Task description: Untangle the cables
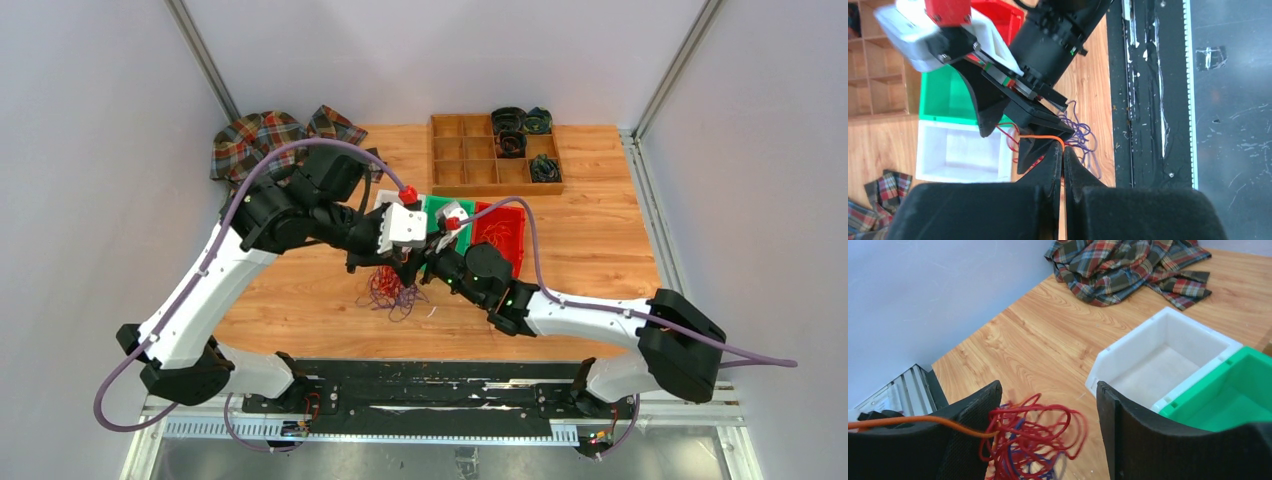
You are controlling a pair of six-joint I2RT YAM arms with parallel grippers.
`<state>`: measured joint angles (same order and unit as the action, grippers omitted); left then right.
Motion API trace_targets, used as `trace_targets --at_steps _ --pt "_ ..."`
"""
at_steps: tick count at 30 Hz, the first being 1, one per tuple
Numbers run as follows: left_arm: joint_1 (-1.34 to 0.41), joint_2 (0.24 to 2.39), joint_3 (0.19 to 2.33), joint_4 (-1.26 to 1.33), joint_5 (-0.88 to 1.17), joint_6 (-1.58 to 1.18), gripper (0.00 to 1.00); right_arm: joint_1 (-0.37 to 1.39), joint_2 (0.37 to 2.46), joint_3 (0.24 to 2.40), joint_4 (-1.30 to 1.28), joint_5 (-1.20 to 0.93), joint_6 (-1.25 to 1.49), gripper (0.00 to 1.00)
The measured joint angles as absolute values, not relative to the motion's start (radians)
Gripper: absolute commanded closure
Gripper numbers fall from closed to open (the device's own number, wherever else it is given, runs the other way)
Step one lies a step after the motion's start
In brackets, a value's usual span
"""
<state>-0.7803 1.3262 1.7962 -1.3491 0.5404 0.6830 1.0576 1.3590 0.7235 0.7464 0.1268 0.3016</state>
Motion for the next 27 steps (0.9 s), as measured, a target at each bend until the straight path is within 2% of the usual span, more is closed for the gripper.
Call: trace_targets --at_steps 11,21,24,27 --pt "-0.781 1.349 2.036 -1.39 0.577 0.652 0.99 1.058 1.471 0.626 0.802 0.181 0.369 0.37" --pt "-0.781 1.417 2.396 -1.367 0.445 0.701 1.0 1.058 1.591 0.596 0.835 0.187 0.424 0.39" --pt "-0.781 1.391 2.395 -1.281 0.383 0.724 0.99 1.058 1.608 0.595 0.847 0.186 0.433 0.4" --pt "-0.781 1.307 2.272 -1.109 0.31 0.738 0.99 1.061 1.63 0.595 0.867 0.184 0.444 0.4"
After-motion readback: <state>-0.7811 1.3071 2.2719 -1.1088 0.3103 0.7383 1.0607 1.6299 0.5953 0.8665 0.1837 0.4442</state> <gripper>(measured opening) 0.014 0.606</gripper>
